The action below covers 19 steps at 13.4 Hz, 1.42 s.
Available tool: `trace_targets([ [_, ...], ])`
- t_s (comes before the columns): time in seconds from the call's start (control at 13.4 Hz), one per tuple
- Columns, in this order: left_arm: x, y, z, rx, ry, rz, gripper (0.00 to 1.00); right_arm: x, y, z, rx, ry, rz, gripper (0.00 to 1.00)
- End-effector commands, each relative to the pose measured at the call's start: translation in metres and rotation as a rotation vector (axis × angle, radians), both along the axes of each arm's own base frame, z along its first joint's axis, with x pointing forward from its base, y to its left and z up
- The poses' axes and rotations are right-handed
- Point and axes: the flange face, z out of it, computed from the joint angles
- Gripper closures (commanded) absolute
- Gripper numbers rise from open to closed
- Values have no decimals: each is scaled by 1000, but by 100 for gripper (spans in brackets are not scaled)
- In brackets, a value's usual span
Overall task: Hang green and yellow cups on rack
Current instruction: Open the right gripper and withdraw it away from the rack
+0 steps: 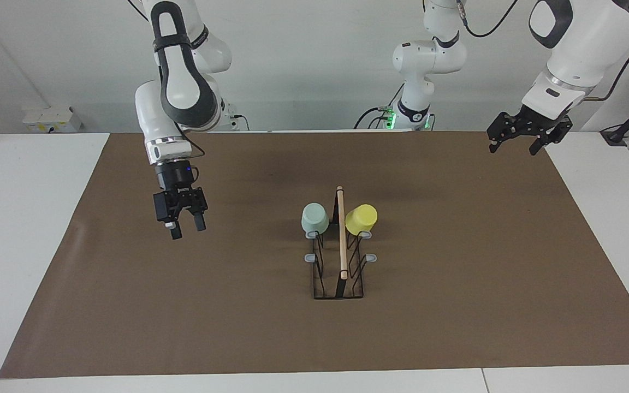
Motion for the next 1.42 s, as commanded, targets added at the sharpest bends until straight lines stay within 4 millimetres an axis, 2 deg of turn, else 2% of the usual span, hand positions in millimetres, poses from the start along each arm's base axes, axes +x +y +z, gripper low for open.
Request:
trace_targets([
  [0.0,-8,-2,2,-15,-1,-7,0,-7,-3,1,-151,-43,108,0],
  [0.22,-8,-1,2,-15,-1,-5,0,-7,-1,2,-151,-45,110,0],
  [0.37,-8,-2,3,-15,-2,-7,0,-1,-21,5,-164,-57,101,0],
  [0.45,-8,-2,3,-15,-1,-7,0,0,-22,9,-172,-66,113,0],
  [0.75,-8,-2,2,-15,-1,-7,0,5,-24,23,-278,-100,190,0],
  [0.97,-8,-2,3,-15,-2,-7,0,17,-32,38,-438,-124,312,0],
  [1.2,-8,-1,3,-15,-2,-5,0,19,-39,33,-484,-89,400,0],
  [1.35,-8,-2,3,-15,-2,-7,0,20,-38,37,-431,-34,410,0],
])
